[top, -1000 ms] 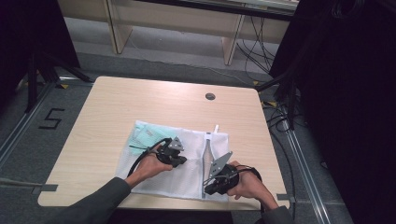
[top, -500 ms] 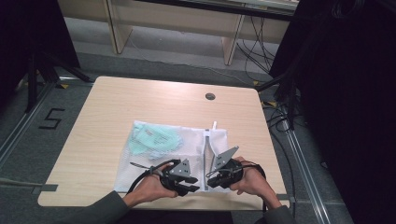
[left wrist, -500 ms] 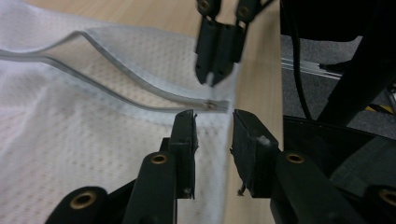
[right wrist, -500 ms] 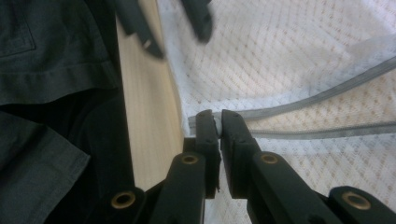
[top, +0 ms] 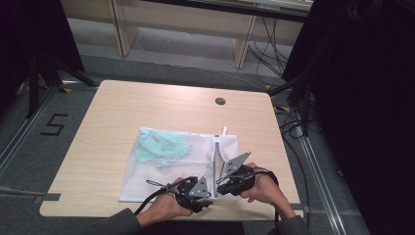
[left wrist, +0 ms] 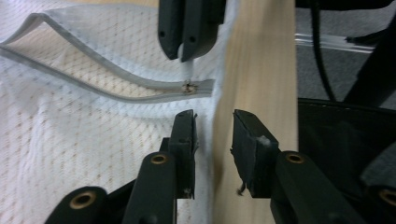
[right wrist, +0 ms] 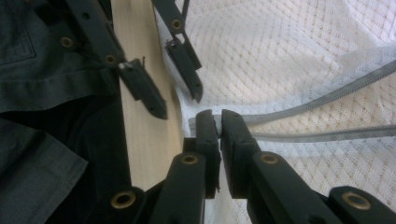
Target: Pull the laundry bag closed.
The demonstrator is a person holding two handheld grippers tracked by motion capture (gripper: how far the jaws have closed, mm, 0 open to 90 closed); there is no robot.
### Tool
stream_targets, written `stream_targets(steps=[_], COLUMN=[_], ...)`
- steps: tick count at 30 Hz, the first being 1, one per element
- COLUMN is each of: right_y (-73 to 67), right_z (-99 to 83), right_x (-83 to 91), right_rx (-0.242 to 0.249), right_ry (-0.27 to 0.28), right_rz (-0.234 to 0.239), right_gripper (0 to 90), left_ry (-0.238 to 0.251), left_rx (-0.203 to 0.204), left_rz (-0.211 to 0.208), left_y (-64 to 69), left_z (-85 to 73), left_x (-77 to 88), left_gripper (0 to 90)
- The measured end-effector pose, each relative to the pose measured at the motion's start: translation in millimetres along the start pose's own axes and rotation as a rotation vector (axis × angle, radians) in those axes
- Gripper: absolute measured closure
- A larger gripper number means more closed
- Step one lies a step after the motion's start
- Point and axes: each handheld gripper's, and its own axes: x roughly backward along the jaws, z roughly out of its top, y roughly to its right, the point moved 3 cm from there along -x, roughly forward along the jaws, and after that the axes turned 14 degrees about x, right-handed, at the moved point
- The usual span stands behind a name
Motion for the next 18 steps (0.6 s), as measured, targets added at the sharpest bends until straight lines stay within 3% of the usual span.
stream_targets(steps=[3, 4, 6, 9, 10, 11, 14, 17, 18], right_y=[0.3, 0.3, 1.9, 1.6, 1.2, 1.7, 2.0, 2.7, 4.2], right_z=[0.7, 0.9, 0.4, 0.3, 0.3, 0.4, 0.1, 0.0, -0.6], right_x=[0.1, 0.2, -0.2, -1.2, -1.2, -1.6, -3.8, -5.2, -6.4], right_rx=[0.007, 0.007, 0.015, 0.007, 0.004, 0.007, 0.009, 0.008, 0.015], right_ry=[0.003, 0.003, -0.004, -0.006, -0.008, -0.009, -0.020, -0.025, -0.031], right_rz=[0.000, 0.001, -0.007, -0.006, -0.005, -0.005, -0.013, -0.011, -0.017], right_gripper=[86.7, 86.7, 86.7, 86.7, 86.7, 86.7, 86.7, 86.6, 86.6], left_ry=[-0.026, -0.006, -0.040, -0.030, -0.040, -0.057, -0.051, -0.072, -0.070], left_rx=[-0.033, -0.012, -0.055, -0.063, -0.092, -0.098, -0.115, -0.137, -0.133], left_rz=[0.021, 0.026, 0.030, 0.035, 0.038, 0.009, 0.058, 0.056, 0.034], left_y=[-2.6, -1.1, -2.1, -0.4, -0.7, 0.2, 0.2, 0.1, 1.7], left_z=[-0.1, -0.3, -0.5, -0.2, 0.0, -0.4, -0.1, -0.5, -0.8], left_x=[-1.8, -4.4, -4.4, -7.0, -7.2, -8.0, -7.5, -7.0, -8.7], left_gripper=[75.5, 77.5, 81.2, 84.2, 85.9, 87.3, 88.4, 88.6, 88.6])
